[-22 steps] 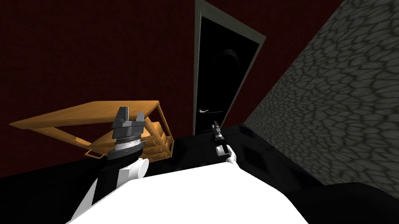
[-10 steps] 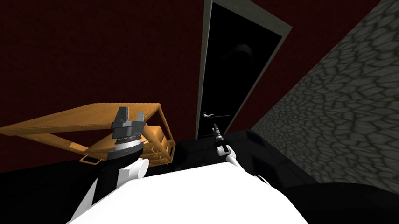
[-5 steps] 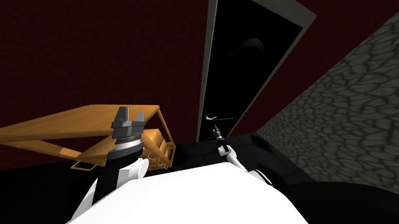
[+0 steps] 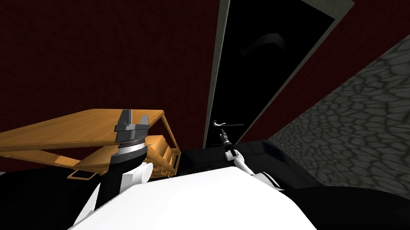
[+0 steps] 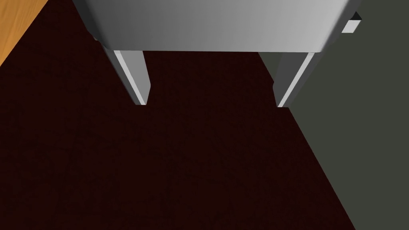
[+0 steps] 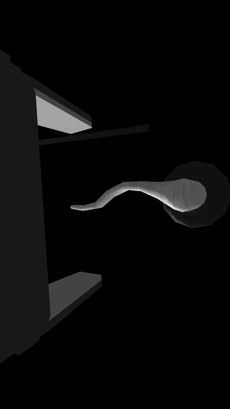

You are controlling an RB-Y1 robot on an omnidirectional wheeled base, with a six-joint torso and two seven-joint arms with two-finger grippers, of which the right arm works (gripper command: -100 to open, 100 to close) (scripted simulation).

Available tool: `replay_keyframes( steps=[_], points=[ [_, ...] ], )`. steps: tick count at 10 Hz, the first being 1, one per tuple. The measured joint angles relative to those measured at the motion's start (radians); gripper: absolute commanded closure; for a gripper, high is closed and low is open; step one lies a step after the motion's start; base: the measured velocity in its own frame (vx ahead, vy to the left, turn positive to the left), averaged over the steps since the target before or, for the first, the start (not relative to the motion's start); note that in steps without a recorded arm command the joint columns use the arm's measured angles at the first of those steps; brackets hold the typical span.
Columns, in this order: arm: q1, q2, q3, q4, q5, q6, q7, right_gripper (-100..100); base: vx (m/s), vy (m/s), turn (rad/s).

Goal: Pull the door open

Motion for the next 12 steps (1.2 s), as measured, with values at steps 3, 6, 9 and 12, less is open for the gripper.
replay_keyframes(
  steps=[3,6,9,12],
  points=[
    [0.023,-0.037,-0.028,0.006,-0.018,-0.012,-0.023,-100,0.178,0.084,0.146],
    [0.016,-0.064,-0.043,0.072,-0.028,-0.053,-0.043,-100,0.111,0.014,0.145],
    [0.056,-0.104,-0.068,0.054,-0.045,-0.061,-0.069,-100,0.114,-0.013,0.07],
    [0.054,-0.11,-0.07,0.07,-0.047,-0.072,-0.075,100,0.003,-0.001,0.001]
  ],
)
